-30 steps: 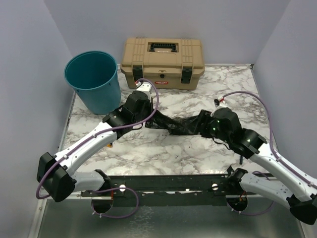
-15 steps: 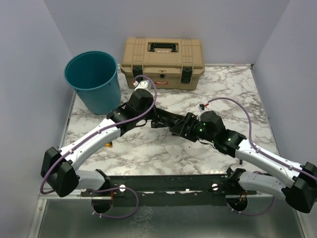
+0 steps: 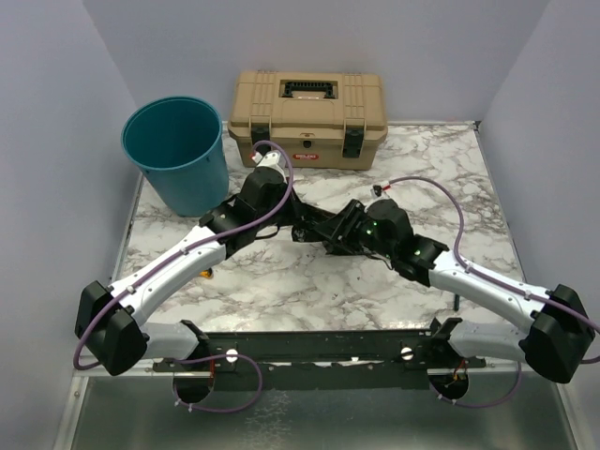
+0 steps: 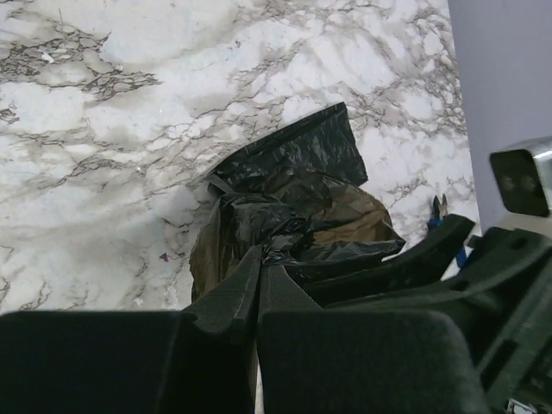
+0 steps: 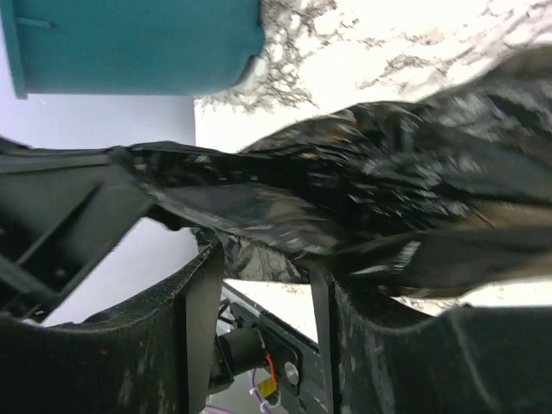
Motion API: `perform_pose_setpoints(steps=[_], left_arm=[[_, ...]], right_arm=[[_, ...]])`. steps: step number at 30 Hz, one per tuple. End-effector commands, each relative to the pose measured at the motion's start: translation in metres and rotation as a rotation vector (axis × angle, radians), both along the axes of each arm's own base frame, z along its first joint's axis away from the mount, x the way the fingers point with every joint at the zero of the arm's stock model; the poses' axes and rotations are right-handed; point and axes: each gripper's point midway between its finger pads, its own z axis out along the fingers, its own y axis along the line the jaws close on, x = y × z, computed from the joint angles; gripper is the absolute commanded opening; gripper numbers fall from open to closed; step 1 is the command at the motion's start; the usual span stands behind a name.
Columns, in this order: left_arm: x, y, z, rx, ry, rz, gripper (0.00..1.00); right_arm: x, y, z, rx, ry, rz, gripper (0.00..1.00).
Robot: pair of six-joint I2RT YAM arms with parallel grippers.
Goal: Put the trash bags into the trash bin
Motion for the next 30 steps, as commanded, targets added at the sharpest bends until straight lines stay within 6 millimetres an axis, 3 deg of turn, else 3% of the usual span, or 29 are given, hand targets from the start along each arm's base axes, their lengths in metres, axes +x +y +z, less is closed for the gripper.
perform_pose_setpoints(steps=[1, 8, 13, 15, 25, 30], left_arm=[[-0.004, 0.002, 0.016, -0.051, -0.037, -0.007, 0.00], [-0.010, -0.009, 0.031, -0.097, -0.058, -0.076, 0.00], [-0.012, -0.004, 0.034, -0.110, -0.064, -0.054, 0.00], [-0.013, -0.003, 0.036, -0.123, -0.067, -0.045, 0.00], [-0.017, 0.001, 0.042, -0.166, -0.079, -0.030, 0.00], [-0.009, 0.013, 0.040, -0.134, -0.091, 0.011, 0.00]], right_arm=[[-0.005, 0.003, -0.016, 0.008, 0.043, 0.013, 0.48], [-0.001, -0.012, -0.032, -0.061, 0.052, -0.054, 0.50], [0.001, -0.013, -0.032, -0.052, 0.054, -0.074, 0.53], [0.005, -0.011, -0.022, 0.040, 0.019, -0.098, 0.55], [0.020, -0.013, 0.005, 0.101, -0.073, -0.154, 0.01], [0.007, -0.025, -0.001, 0.073, -0.067, -0.142, 0.01]])
